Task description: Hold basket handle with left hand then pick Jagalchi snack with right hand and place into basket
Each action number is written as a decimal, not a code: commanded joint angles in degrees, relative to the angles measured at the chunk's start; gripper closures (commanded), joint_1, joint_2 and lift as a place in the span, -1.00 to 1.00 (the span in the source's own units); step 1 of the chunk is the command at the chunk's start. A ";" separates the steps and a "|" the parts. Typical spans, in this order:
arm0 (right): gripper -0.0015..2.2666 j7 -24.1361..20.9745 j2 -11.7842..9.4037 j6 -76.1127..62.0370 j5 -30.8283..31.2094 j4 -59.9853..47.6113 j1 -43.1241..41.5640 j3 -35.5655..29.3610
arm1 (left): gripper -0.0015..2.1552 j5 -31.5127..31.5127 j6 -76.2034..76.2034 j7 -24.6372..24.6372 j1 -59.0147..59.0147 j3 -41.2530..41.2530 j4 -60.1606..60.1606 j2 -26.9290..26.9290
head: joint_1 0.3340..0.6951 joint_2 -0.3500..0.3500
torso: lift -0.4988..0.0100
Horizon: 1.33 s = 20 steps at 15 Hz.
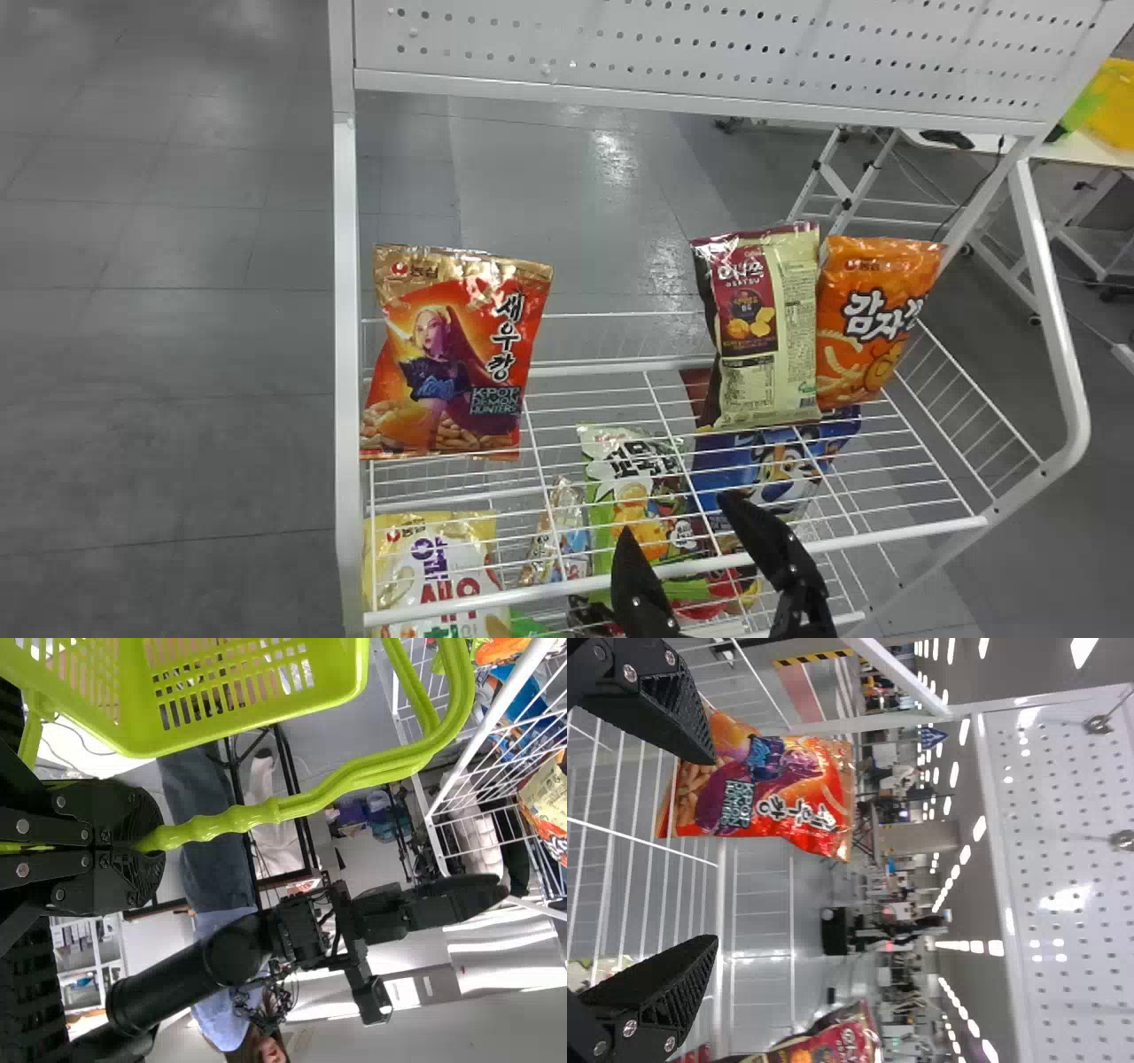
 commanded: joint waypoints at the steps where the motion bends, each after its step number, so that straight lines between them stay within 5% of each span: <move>1: -0.90 -0.88 0.05 -1.92 0.52 2.87 0.02 -0.72 | 0.99 0.00 -0.21 -0.57 -0.08 0.00 0.17 -0.04 | 1.00 -0.81 | 0.93; 7: -0.90 -1.06 0.05 -1.39 0.52 3.84 0.10 -1.78 | 0.99 0.00 -0.21 -0.57 -0.70 0.00 0.79 -0.13 | 1.00 -0.98 | 0.93; 20: -0.90 -0.97 0.05 0.02 -0.54 4.45 -0.16 -2.22 | 0.99 0.18 0.32 -0.57 -0.70 0.00 0.61 -0.22 | 1.00 -1.00 | 0.93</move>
